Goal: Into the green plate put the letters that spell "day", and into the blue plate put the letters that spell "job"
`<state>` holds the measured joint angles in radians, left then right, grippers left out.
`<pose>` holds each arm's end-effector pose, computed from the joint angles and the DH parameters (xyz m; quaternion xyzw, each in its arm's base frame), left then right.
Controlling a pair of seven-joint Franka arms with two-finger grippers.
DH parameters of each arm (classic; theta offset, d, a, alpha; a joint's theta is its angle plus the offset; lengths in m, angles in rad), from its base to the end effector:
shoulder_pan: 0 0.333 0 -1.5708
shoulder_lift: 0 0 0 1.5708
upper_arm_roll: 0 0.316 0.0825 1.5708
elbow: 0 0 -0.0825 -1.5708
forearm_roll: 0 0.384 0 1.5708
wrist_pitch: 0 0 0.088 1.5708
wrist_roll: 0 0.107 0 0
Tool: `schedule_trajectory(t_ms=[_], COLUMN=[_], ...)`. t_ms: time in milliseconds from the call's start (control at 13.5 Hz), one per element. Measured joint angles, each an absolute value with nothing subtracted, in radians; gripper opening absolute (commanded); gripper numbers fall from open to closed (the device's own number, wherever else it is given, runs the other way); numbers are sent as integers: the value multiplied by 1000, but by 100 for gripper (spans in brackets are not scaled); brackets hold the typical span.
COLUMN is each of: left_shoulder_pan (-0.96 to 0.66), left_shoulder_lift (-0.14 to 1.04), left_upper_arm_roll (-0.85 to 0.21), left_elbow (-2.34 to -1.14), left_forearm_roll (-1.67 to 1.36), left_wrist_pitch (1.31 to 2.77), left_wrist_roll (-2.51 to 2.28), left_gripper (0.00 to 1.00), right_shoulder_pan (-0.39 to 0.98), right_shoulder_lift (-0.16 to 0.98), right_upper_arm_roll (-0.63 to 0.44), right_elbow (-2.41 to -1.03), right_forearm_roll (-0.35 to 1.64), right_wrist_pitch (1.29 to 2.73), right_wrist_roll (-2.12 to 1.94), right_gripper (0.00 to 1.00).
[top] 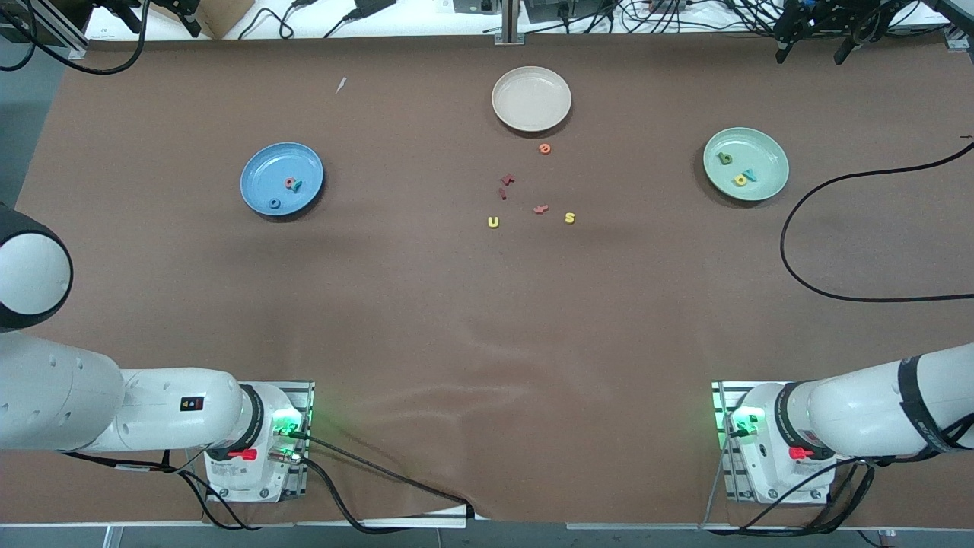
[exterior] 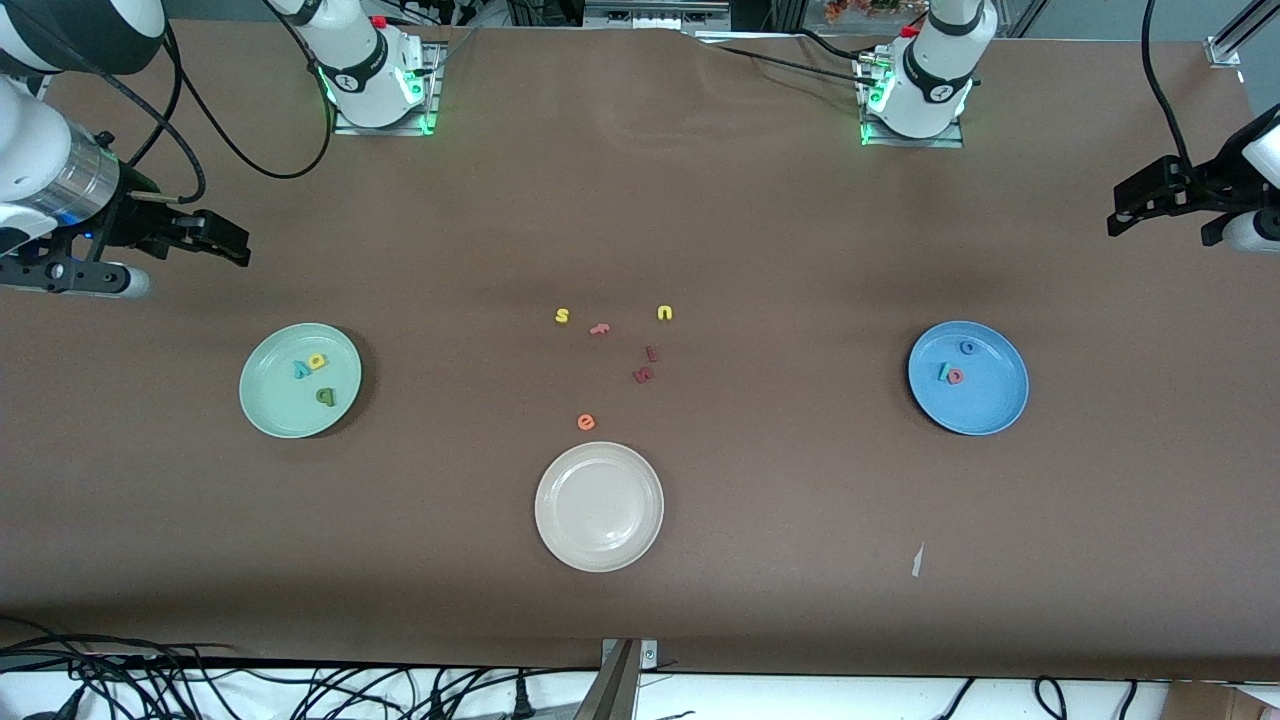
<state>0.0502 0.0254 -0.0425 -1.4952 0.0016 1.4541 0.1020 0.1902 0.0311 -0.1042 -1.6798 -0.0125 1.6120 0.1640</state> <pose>0.5505 0.0048 0.6359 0.9983 -0.0471 -0.0332 0.0016 0.5590 0.0477 0.5593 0.9980 -0.0384 -0.0480 0.0139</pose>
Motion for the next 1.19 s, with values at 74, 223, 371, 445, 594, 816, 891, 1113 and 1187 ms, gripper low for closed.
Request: schedule_trajectory(t_ms=[74, 223, 371, 445, 594, 816, 891, 1113, 1187], left_shoulder_pan=[50, 50, 50, 50, 50, 50, 50, 50, 50], left_shoulder_lift=[25, 25, 25, 25, 25, 25, 25, 25, 25], left_upper_arm_roll=[-42, -42, -42, -42, -42, -42, -42, -42, -42], left_elbow=[-1495, -1495, -1495, -1495, -1495, -1495, -1495, -1495, -1495], left_forearm_roll=[2, 2, 2, 2, 2, 2, 2, 2, 2], left_wrist_pitch=[1454, 1454, 1454, 1454, 1454, 1454, 1454, 1454, 1454], left_wrist_roll=[102, 102, 102, 102, 102, 102, 102, 102, 102], left_gripper=[100, 100, 100, 100, 100, 100, 100, 100, 100], right_shoulder_pan=[190, 190, 191, 191, 191, 191, 191, 191, 191], right_shoulder_lift=[31, 31, 31, 31, 32, 32, 32, 32, 32], right_upper_arm_roll=[-104, -103, -100, -100, -100, -100, -100, -99, -98], right_elbow=[-1680, -1680, -1680, -1680, -1680, -1680, -1680, -1680, -1680], right_forearm_roll=[-12, -12, -12, -12, -12, -12, -12, -12, -12], right_wrist_pitch=[1612, 1612, 1612, 1611, 1604, 1603, 1603, 1603, 1603], right_wrist_roll=[164, 164, 164, 164, 164, 169, 172, 178, 179], right_gripper=[100, 100, 100, 100, 100, 100, 100, 100, 100])
